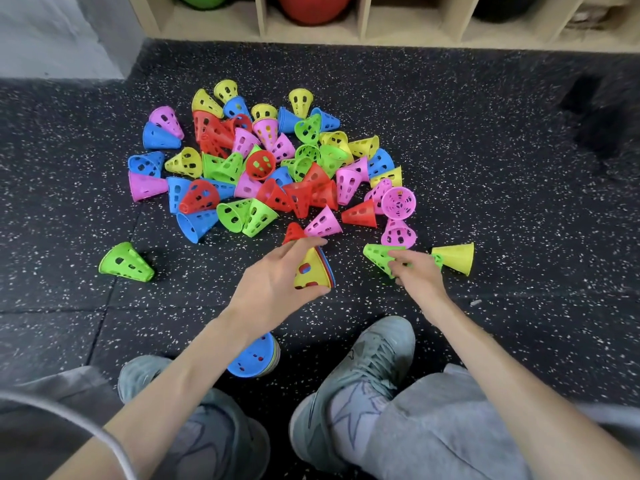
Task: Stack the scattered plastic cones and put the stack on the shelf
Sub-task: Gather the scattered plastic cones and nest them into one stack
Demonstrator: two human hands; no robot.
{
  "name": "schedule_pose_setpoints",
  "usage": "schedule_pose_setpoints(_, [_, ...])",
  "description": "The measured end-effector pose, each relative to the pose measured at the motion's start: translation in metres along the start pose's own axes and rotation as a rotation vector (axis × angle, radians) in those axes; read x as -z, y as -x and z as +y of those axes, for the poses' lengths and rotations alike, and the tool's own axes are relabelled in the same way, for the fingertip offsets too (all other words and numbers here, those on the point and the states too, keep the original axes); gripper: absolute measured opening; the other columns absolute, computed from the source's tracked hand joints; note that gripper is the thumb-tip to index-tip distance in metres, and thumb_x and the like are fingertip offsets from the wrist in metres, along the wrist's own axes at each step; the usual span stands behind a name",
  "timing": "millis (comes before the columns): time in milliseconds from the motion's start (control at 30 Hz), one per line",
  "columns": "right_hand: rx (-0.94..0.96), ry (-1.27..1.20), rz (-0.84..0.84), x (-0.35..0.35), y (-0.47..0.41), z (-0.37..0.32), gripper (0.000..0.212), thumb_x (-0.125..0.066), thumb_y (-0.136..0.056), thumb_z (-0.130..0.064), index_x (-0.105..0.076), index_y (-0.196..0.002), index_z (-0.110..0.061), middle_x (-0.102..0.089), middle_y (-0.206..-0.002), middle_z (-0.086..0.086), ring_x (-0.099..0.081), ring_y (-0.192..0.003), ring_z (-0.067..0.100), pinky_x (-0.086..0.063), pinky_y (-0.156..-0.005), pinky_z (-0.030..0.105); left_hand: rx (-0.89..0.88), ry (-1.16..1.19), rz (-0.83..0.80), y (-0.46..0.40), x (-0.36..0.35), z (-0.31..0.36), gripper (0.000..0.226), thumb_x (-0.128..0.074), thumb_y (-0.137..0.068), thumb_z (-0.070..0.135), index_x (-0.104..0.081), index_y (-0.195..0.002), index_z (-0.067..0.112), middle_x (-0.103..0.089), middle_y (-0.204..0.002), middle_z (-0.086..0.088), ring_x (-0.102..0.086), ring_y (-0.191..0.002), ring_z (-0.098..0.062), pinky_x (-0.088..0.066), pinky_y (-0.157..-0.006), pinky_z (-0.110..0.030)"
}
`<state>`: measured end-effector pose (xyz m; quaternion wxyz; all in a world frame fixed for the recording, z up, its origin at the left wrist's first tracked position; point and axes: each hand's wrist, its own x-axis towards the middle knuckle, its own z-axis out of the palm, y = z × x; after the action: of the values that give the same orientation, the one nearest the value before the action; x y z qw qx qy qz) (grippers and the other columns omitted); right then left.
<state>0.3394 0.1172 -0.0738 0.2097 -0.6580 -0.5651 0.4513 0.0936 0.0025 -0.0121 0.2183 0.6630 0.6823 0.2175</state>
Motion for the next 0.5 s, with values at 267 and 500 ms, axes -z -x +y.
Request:
schedule_pose_setpoints(267, [0.235,-0.255,-0.125,0.012,0.026,-0.076,0.015,-0.069,-0.095,-0.012,-0.077,-0.102,-0.022,-0.078,-0.1,-0.002,-0.072,-0.097,0.013,-0.061,-0.083,0.031,0.05,0.047,0.045,0.001,0.001,-0.003,0.068,-0.076,-0.086,0.05,-0.04,-0.144,0.041,-0.055,-0.113,0.02,-0.051,-0.08,0.006,-0.051,-0.076,-0.033])
schedule_pose_setpoints(500, [0.244,-0.242,-0.511,0.004,0.048,-0.11,0.044,-0.074,-0.09,-0.008,-0.06,-0.13,-0.019,-0.077,-0.101,0.011,-0.075,-0.093,0.018,-0.062,-0.083,0.031,0.005,-0.042,0.114,0.001,0.001,0.006,0.071,-0.075,-0.087,0.051,-0.039,-0.147,0.036,-0.057,-0.132,0.014,-0.059,-0.103,-0.011,-0.052,-0.076,-0.033])
